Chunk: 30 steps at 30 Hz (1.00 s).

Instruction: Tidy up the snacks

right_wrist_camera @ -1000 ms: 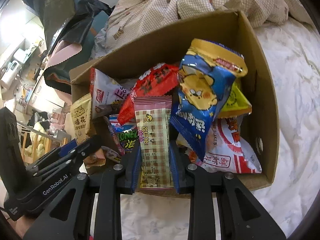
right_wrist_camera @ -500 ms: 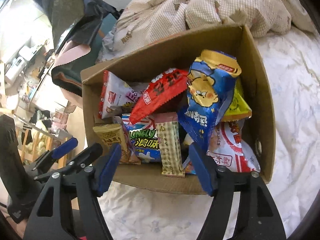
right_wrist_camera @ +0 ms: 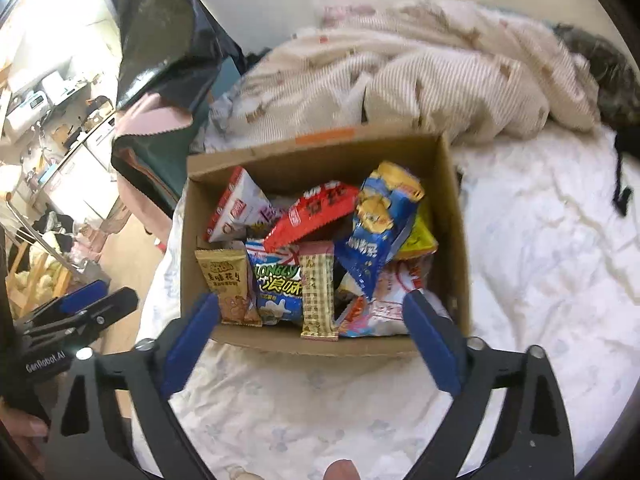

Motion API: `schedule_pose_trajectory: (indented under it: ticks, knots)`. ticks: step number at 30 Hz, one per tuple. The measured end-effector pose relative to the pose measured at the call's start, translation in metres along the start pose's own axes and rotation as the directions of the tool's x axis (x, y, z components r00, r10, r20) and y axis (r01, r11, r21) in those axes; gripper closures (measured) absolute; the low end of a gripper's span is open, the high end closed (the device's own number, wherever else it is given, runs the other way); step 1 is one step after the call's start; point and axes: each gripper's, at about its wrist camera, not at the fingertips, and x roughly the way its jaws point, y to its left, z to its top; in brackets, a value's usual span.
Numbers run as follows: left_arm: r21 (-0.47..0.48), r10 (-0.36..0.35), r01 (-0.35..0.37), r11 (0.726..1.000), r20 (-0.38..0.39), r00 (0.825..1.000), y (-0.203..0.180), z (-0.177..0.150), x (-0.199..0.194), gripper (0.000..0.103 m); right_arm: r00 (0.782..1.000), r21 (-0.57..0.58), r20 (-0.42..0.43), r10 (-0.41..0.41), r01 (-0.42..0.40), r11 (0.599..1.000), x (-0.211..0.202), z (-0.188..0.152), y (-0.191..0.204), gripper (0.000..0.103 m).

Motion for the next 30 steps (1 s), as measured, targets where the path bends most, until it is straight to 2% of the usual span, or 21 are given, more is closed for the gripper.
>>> schedule_pose_trajectory:
  ticks: [3, 9, 19, 25, 27, 30]
  knots:
    - [-0.008, 0.003, -0.003, 1.000, 0.004, 1.000, 0.008, -0.011, -0.009, 0.005, 1.000, 0.014, 0.017, 0.013, -0.013, 1.000, -0.016, -0.010, -0.002, 0.002]
    - [-0.019, 0.007, -0.007, 1.000, 0.007, 1.000, 0.014, -0.028, -0.016, 0.000, 1.000, 0.057, 0.022, 0.014, -0.015, 0.998, -0.036, -0.028, -0.007, 0.002]
    - [0.003, 0.032, -0.033, 0.999, 0.135, 0.990, 0.004, -0.048, -0.048, 0.000, 0.992, 0.011, 0.112, -0.050, 0.050, 0.999, -0.062, -0.054, 0.006, 0.000]
    - [0.028, 0.065, -0.073, 0.997, 0.233, 0.970, -0.005, -0.056, -0.067, 0.000, 0.974, -0.056, 0.198, -0.113, 0.126, 0.990, -0.070, -0.060, 0.025, 0.000]
    - [0.050, 0.056, -0.070, 0.996, 0.237, 0.970, -0.010, -0.057, -0.066, 0.000, 0.970, -0.062, 0.217, -0.112, 0.128, 0.990, -0.071, -0.060, 0.027, 0.000]
    - [0.064, 0.064, -0.080, 0.995, 0.221, 0.973, -0.014, -0.058, -0.061, 0.000, 0.976, -0.045, 0.188, -0.110, 0.120, 0.992, -0.063, -0.058, 0.023, 0.000]
